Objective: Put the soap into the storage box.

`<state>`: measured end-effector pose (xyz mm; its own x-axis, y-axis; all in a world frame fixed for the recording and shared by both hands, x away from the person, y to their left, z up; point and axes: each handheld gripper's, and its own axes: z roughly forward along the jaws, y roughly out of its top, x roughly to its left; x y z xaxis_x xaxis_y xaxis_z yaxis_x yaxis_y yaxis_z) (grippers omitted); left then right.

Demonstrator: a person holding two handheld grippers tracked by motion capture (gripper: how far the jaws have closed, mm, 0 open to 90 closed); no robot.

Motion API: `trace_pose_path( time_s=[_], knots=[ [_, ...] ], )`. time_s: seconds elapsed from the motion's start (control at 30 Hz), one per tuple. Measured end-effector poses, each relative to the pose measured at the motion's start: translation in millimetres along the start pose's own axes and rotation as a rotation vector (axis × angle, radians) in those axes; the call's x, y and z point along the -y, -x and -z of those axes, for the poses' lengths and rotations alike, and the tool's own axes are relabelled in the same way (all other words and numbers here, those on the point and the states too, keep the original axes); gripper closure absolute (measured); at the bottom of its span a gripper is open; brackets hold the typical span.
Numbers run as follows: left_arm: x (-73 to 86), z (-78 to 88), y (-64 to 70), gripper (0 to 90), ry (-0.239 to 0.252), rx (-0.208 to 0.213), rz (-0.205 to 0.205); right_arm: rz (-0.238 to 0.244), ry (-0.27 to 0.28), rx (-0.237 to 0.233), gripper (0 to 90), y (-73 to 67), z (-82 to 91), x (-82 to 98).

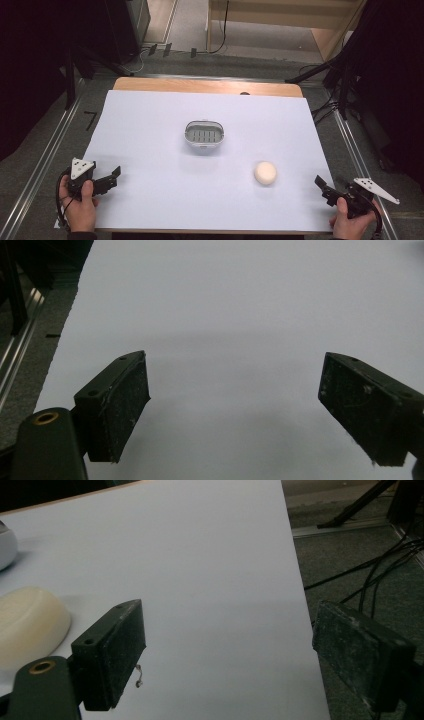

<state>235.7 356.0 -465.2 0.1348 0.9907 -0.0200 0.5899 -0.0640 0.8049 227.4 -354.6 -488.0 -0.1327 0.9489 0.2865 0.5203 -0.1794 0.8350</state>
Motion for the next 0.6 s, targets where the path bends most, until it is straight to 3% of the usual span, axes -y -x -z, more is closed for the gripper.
trace_pose_path(
  time_s=[0.17, 0.3, 0.33, 0.4, 0.53, 0.6],
  knots=[
    [0.2, 0.3, -0.1, 13.9, 0.003, 0.002, -0.003, 0.025, -0.021, 0.016, 15.2, -4.1, -1.7, -1.3],
    [0.1, 0.3, -0.2, 13.9, 0.003, 0.003, -0.002, 0.077, -0.071, 0.026, 18.7, -9.8, -5.7, -2.9],
    [0.0, -0.1, -0.5, 13.9, 0.001, 0.003, 0.002, 0.103, -0.099, 0.077, 20.5, -14.2, -8.0, -3.8],
    [0.0, -0.3, -0.4, 13.9, 0.001, 0.003, 0.002, 0.112, -0.109, 0.086, 20.5, -15.6, -9.2, -4.5],
    [0.0, -0.3, -0.2, 13.9, -0.001, 0.003, 0.002, 0.126, -0.137, 0.055, 22.5, -19.7, -11.4, -6.4],
    [0.0, -0.3, -0.1, 13.9, 0.000, 0.005, 0.000, 0.170, -0.163, 0.034, 29.7, -25.2, -13.1, -7.5]
  ],
)
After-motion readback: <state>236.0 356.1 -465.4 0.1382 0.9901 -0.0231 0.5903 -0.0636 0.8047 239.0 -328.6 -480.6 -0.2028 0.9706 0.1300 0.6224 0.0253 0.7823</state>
